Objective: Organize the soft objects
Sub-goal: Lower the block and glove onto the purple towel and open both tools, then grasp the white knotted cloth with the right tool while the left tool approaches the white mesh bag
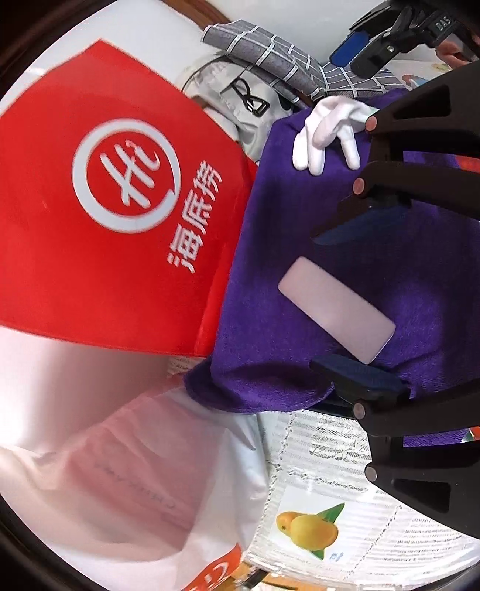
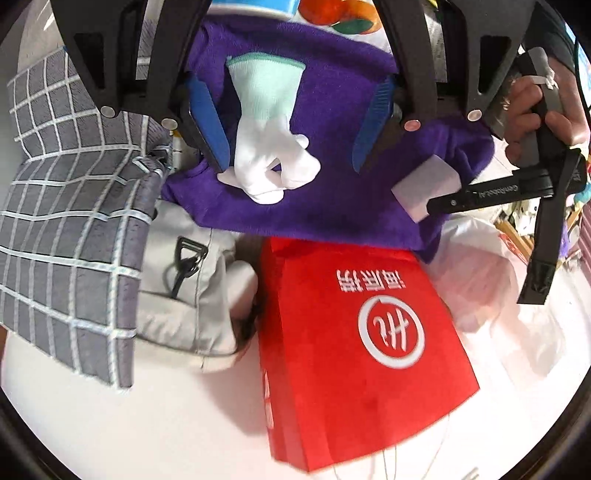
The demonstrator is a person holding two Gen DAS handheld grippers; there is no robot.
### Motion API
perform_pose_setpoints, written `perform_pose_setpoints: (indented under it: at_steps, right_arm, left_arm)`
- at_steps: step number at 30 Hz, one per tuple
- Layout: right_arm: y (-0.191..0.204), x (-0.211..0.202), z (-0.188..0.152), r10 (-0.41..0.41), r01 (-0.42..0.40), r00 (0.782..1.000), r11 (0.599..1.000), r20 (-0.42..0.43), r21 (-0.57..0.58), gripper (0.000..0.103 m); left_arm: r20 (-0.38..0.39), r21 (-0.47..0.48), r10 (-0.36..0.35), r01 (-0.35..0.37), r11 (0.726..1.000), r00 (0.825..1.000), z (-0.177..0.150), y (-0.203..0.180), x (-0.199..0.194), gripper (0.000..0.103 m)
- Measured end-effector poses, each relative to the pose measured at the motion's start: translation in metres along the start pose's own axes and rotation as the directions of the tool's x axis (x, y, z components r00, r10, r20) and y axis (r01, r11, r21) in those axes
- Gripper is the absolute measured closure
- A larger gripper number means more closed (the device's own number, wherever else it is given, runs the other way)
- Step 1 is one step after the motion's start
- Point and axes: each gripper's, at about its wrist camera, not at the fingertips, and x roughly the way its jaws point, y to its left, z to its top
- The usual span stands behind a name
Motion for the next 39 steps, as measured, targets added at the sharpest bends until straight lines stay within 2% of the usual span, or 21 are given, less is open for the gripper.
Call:
perform_pose_setpoints:
  at_steps: [3,8,10,13,17,22,27,33,36,38,39]
  right_arm:
    - [0.002,-0.017,-0.008,-0.011,0.011,1.000,1.000,0.004,0.020,0.035]
    - [0.006,-0.065,-0.041,-0.027,0.026,0.999,0.999,0.020,0.028,0.035]
    - [0.009,-0.087,-0.060,-0.036,0.035,0.999,0.999,0.032,0.025,0.035]
    - [0.012,-0.113,-0.092,-0.031,0.031,1.000,0.999,0.006,0.019,0.035]
    - [0.017,-0.140,-0.139,-0.053,0.053,0.998,0.999,-0.018,0.004,0.034]
    - [0.021,-0.159,-0.205,-0.004,0.005,0.999,0.999,-0.043,0.031,0.032]
    - [0.033,-0.155,-0.228,0.024,-0.024,0.999,1.000,-0.042,0.006,0.032]
    - [0.068,-0.128,-0.254,-0.030,0.018,0.996,0.989,-0.079,-0.150,0.032]
    - [0.073,-0.111,-0.260,-0.021,0.001,0.993,0.985,-0.116,-0.170,0.033]
    - [0.074,-0.103,-0.264,-0.037,0.013,0.991,0.984,-0.127,-0.180,0.043]
    - [0.075,-0.100,-0.265,-0.060,0.036,0.991,0.982,-0.123,-0.187,0.056]
  left_arm:
    - [0.032,0.019,-0.004,0.004,1.000,0.999,-0.001,-0.007,-0.013,0.043]
    - [0.068,0.076,-0.040,0.034,0.997,0.997,-0.003,-0.024,-0.036,0.044]
    - [0.085,0.106,-0.070,0.061,0.992,0.994,-0.003,-0.033,-0.050,0.044]
    - [0.111,0.125,-0.083,0.069,0.990,0.990,-0.006,-0.044,-0.071,0.044]
    - [0.091,0.142,-0.123,0.110,0.984,0.988,-0.020,-0.055,-0.096,0.044]
    - [0.089,0.182,-0.132,0.114,0.977,0.987,-0.051,-0.063,-0.130,0.043]
    - [0.090,0.197,-0.135,0.115,0.974,0.987,-0.087,-0.059,-0.155,0.044]
    - [0.076,0.219,-0.077,0.059,0.974,0.994,-0.134,-0.042,-0.177,0.043]
    - [0.080,0.209,-0.042,0.024,0.978,0.996,-0.150,-0.029,-0.184,0.043]
    - [0.075,0.183,-0.029,0.015,0.983,0.997,-0.161,-0.017,-0.189,0.043]
    - [0.070,0.171,-0.028,0.016,0.985,0.997,-0.166,-0.011,-0.191,0.043]
